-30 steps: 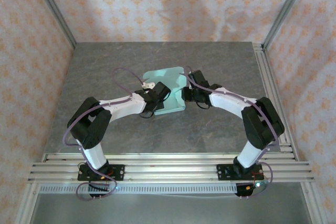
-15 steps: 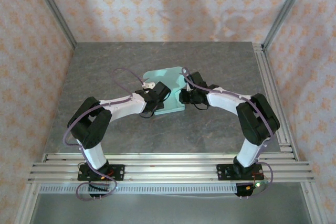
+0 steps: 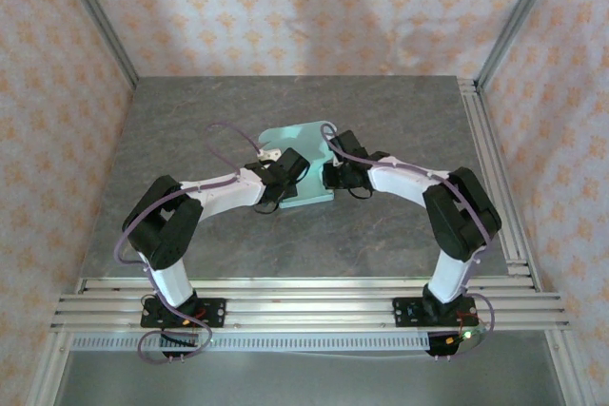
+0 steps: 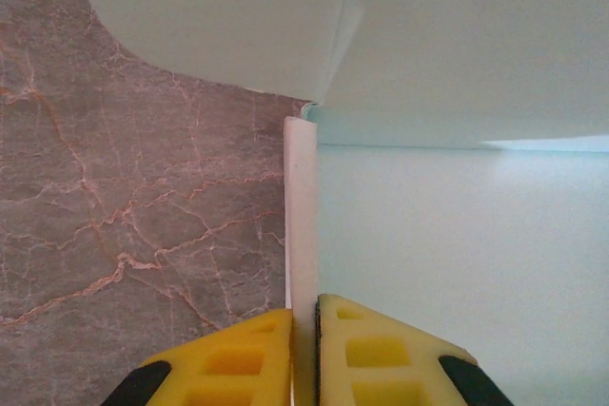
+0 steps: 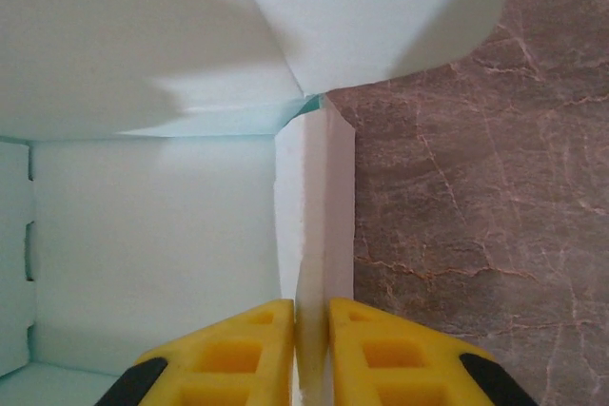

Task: Fold the paper box

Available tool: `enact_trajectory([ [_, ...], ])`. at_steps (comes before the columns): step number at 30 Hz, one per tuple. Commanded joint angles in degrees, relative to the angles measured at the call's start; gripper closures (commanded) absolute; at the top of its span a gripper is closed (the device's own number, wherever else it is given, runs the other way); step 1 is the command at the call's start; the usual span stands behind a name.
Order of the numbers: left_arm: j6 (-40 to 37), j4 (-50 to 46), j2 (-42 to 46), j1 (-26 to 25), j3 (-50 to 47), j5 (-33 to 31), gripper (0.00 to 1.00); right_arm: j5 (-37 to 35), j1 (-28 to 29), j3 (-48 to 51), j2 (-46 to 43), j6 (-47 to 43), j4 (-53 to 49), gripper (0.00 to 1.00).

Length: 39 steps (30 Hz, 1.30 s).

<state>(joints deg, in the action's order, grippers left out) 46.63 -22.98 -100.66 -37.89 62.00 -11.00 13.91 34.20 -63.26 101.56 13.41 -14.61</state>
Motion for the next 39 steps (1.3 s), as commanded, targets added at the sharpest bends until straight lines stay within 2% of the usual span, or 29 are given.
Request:
enact_trajectory([
  [1,0.1,-0.7,-1.0,-0.3,1.5,-1.0,0.87,-4.6,1.8,-2.3,2.1,-2.0,-4.0,0.83],
  [10,0.0,-0.6,-1.3,-0.3,1.8,-0.9,0.87,-10.5,4.9,-5.9,4.5,-3.5,-8.5,0.84],
  [22,0.0,-0.5,-1.5,-0.3,1.9,-0.9,0.87,-17.8,8.6,-10.3,8.1,-4.5,-13.7,0.90],
  [28,0.1,-0.1,-1.2,-0.3,1.6,-0.8,0.87,-22.3,10.4,-12.0,10.2,-3.1,-16.2,0.97],
  [30,0.2,0.0,-1.2,-0.2,1.5,-0.7,0.86,-22.1,10.5,-11.8,10.3,-2.5,-15.9,0.97],
  [34,0.2,0.0,-1.0,-0.3,1.3,-0.8,0.86,-20.6,10.5,-11.3,10.2,-1.7,-14.5,0.87],
  [39,0.4,0.3,-0.9,-0.2,0.9,-0.6,0.86,-19.6,10.5,-11.1,10.3,-1.1,-12.5,0.87],
])
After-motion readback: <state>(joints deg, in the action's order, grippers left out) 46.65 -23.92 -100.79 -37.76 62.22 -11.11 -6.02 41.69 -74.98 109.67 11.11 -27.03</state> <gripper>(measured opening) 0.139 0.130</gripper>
